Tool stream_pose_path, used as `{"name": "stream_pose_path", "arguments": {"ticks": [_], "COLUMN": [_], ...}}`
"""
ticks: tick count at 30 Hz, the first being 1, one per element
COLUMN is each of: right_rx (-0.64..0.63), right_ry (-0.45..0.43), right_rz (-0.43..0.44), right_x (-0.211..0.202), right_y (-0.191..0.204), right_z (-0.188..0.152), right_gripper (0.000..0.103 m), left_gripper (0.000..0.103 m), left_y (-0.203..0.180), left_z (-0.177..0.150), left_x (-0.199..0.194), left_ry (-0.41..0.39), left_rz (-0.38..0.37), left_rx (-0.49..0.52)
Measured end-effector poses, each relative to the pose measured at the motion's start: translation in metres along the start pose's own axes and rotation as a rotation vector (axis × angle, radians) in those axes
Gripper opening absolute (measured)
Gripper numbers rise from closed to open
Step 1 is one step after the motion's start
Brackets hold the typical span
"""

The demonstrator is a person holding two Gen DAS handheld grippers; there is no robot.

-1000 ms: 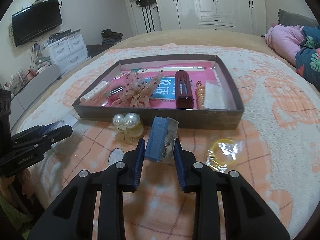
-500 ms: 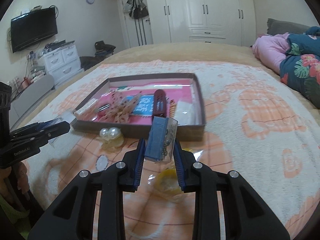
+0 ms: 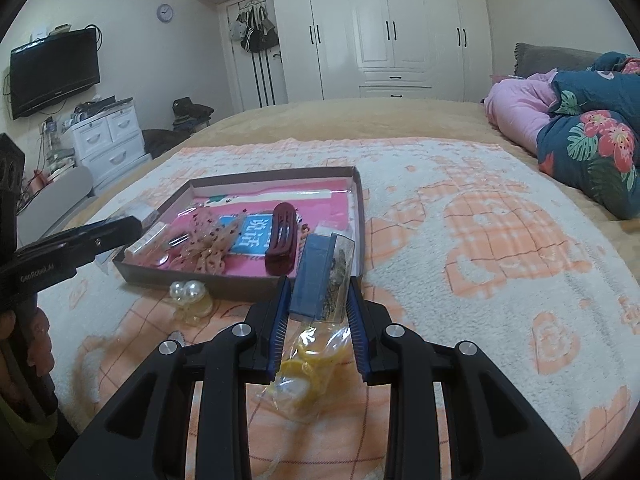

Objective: Organize jewelry
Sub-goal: 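Carry both items over the tray and release them inside with both grippers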

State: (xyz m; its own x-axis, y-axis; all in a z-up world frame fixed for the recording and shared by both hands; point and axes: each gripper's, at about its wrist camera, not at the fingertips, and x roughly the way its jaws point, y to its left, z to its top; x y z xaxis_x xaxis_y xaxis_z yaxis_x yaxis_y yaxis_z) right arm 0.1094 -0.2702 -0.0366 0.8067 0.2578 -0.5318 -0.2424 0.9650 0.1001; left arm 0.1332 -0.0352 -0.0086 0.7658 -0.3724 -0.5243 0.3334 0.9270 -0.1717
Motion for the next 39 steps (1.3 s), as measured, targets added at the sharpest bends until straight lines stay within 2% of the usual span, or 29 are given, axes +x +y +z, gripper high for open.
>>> {"name": "stream_pose_path", "arguments": {"ticks": [11,22,39], "right_rx": [-0.036,-0.061,-0.098], "right_ry": [-0.032,-0.021,0.091], "right_rz": [0.005,-0.007,-0.029], "right_x": [0.010,0.035,0.095], "right_y": [0.002,0.005,0.005], "right_z": [0.023,0.038,0.042], "right_gripper": [0.027,0.027,0.027], "left_gripper": [0.030,0.030,0.030], "left_y": [-0.004,0.003,0.019], "left_z": [0.021,0.037,0.038], "left_x": [0.030,0.056,0.103], "left_ry": [0.008,0.010,0.092], "left_rz": [-0.023,-0.001,-0.005], "left_rx": [-0.015,-0.020,-0.058]}}
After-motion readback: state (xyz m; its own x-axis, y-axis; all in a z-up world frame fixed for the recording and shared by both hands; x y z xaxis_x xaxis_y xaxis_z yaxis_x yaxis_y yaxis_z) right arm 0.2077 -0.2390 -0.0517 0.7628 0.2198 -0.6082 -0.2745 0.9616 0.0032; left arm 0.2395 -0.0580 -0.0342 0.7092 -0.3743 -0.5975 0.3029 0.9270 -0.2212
